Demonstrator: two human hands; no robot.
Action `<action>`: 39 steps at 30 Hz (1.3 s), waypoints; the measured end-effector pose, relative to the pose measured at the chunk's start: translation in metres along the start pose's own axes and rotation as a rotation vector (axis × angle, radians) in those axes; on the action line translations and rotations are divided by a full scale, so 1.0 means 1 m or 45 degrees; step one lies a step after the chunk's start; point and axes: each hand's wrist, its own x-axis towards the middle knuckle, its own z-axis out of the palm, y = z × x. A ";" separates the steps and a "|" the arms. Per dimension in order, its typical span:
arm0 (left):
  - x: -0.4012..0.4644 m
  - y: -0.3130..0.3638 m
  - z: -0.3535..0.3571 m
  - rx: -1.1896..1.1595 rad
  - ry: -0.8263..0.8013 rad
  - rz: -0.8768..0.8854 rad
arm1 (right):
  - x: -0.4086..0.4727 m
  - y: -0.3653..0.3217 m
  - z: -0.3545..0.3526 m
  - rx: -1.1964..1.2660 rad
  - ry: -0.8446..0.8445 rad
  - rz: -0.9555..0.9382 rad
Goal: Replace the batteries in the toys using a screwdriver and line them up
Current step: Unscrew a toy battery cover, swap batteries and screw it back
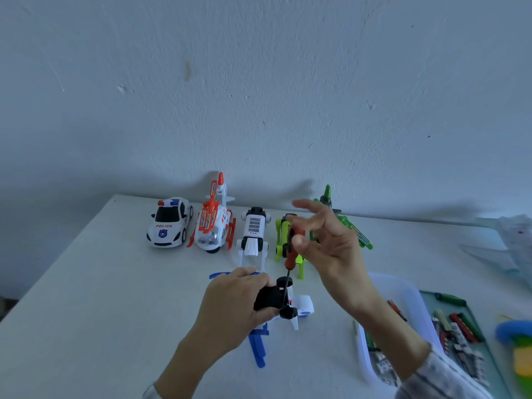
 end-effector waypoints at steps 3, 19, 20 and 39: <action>0.001 0.000 -0.003 -0.006 0.022 0.003 | -0.005 0.007 0.000 0.009 0.149 -0.097; -0.002 0.000 -0.003 0.020 -0.026 0.085 | 0.009 0.013 -0.016 0.107 0.175 0.044; -0.003 0.000 -0.003 0.024 -0.024 0.090 | 0.010 0.015 -0.017 0.071 0.189 0.055; -0.003 0.000 -0.002 0.037 -0.034 0.107 | 0.006 0.020 -0.029 0.142 0.156 0.104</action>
